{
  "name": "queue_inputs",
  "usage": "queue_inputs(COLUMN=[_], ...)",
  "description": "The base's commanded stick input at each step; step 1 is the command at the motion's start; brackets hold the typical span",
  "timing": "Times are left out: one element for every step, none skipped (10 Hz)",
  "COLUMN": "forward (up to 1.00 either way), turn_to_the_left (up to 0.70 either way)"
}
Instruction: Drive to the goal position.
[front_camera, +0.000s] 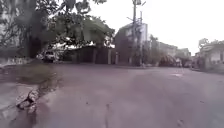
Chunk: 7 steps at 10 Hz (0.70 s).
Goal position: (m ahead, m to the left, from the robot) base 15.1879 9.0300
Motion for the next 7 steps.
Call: queue_inputs(forward=[1.0, 1.0, 1.0, 1.0, 1.0, 1.0, 1.0], turn_to_the_left=[0.4, 0.4, 0.4, 0.33, 0.0, 0.0, 0.0])
